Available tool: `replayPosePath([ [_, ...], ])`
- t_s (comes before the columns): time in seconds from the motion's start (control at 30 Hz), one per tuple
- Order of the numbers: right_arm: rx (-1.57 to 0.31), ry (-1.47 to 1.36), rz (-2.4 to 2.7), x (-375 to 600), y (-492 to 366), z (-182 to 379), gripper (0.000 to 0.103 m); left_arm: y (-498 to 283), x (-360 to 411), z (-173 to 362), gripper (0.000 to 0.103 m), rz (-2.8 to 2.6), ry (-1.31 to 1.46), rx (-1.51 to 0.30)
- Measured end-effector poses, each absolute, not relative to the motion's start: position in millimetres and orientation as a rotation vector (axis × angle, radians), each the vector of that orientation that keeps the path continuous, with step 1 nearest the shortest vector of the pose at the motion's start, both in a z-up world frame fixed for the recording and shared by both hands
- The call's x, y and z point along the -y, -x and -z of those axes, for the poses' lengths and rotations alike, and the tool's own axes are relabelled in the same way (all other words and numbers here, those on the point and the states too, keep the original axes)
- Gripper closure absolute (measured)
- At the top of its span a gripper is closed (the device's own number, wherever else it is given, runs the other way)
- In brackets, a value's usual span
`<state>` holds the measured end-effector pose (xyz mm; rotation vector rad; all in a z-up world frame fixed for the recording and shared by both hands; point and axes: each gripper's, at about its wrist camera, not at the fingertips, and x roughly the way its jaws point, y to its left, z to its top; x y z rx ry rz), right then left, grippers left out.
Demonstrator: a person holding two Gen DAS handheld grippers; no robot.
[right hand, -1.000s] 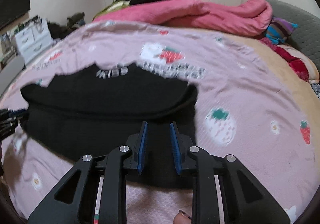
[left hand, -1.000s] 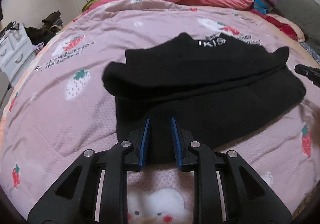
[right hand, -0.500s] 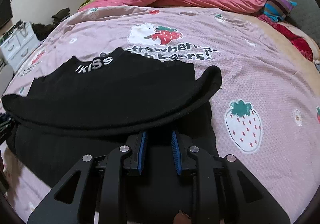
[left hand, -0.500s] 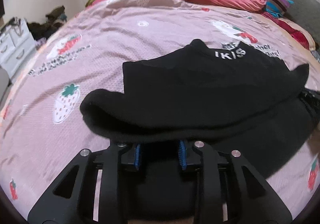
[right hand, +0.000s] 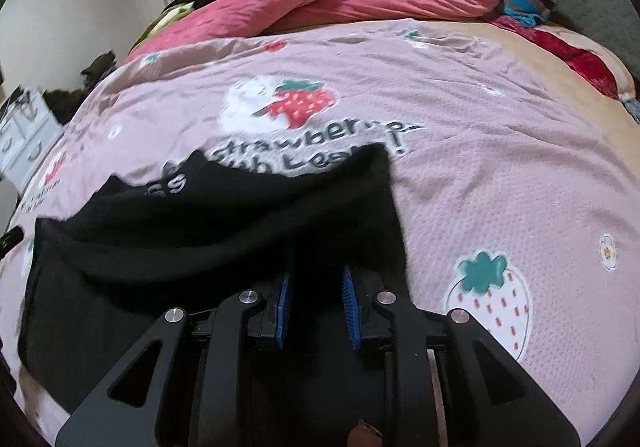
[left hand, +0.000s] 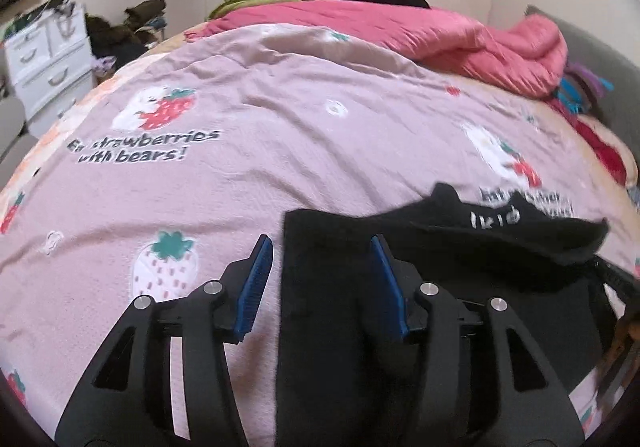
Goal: Fold small clothes
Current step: 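Pull both grippers back from the folded sweatshirt, then pinch and smooth the folded sweatshirt edge with both grippers, then open them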
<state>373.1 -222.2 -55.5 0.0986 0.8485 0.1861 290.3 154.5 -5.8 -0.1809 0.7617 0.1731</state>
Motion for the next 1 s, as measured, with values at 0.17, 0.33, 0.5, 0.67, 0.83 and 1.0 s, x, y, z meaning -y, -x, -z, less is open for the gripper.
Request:
replayPosePath([
  [0.17,-0.836,-0.035,-0.123,228.7,-376.8,55.3,0.061,-299.2,-172.6,27.0,0.052,-0.176,0.256,-0.839],
  [0.33,-0.863,-0.080,-0.134,238.4,-382.6,62.1,0.058,-304.3,-171.5,46.4,0.048,-0.147,0.294,-0.885],
  [0.5,-0.863,-0.131,-0.180,241.7,-380.8,60.8,0.092,-302.7,-167.3,46.8,0.091,-0.144,0.269,-0.859],
  [0.67,-0.810,-0.182,-0.200,251.1,-371.1,39.8,0.097,-296.0,-169.6,26.5,0.099,-0.167,0.254,-0.786],
  [0.83,-0.730,-0.237,-0.192,265.2,-366.7,19.1,0.097,-294.9,-170.0,-2.0,0.099,-0.167,0.232,-0.698],
  [1.0,-0.746,-0.255,-0.159,269.3,-372.4,27.4,0.097,-307.2,-167.7,-0.6,0.099,-0.177,0.211,-0.700],
])
